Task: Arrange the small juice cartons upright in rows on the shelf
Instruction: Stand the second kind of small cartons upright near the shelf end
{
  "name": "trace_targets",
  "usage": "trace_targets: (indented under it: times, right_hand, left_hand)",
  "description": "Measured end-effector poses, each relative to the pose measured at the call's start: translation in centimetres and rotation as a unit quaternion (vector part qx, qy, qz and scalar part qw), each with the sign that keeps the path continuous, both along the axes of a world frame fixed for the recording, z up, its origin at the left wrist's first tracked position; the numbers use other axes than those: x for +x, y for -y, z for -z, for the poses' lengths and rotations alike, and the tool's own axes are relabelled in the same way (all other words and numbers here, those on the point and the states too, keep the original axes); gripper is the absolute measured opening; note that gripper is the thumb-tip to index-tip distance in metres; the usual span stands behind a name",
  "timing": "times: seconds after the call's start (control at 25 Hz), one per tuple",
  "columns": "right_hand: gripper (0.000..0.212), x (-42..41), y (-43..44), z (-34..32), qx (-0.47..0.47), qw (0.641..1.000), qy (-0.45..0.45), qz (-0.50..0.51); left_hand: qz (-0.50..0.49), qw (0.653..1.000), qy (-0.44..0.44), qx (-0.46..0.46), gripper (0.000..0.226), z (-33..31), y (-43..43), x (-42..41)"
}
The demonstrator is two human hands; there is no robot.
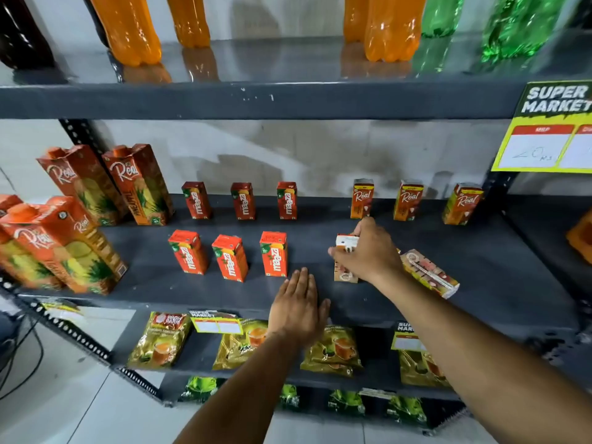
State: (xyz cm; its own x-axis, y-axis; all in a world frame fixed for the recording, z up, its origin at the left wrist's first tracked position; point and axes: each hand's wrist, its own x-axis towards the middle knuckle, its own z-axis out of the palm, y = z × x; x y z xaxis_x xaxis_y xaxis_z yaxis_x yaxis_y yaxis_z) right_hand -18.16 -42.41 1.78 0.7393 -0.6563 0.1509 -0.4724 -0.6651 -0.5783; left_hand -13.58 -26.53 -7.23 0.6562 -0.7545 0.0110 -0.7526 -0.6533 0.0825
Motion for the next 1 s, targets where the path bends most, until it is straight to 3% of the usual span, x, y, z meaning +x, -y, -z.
trace_targets:
  times: [0.16, 0.4, 0.6, 0.76, 0.84, 1.0]
  right_hand:
    - [0.084, 0.3, 0.1, -2.1, -0.020, 0.997, -0.069, 0.021]
    - [0.045, 1.6, 0.9, -5.5, -0.088, 0.974, -0.189, -0.093]
    - [0.059, 1.5, 1.9, -6.9, -0.201, 0.877, -0.306, -0.310]
    - [0.066, 1.1, 2.8, -6.7, -0.350, 0.793, -0.302, -0.397]
    - [0.074, 0.7, 3.1, -6.8, -0.342, 0.798, -0.292, -0.401]
    - [0.073, -0.2, 6.4, -7.8, -0.242, 0.897, -0.237, -0.283]
  left_hand:
    - [0.009, 1.000, -0.004, -0.015, 0.071, 0.4, -0.1, 0.4]
    - [0.019, 0.999, -0.010, -0.034, 0.084, 1.0, 0.0, 0.6]
    - [0.019, 0.999, -0.014, -0.046, 0.082, 1.2, -0.1, 0.7]
    - [0.018, 0.998, -0.010, -0.055, 0.084, 1.1, -0.2, 0.6]
    - [0.016, 0.998, -0.007, -0.060, 0.085, 1.1, -0.3, 0.5]
    - [0.011, 0.998, -0.001, -0.057, 0.080, 1.1, -0.2, 0.4]
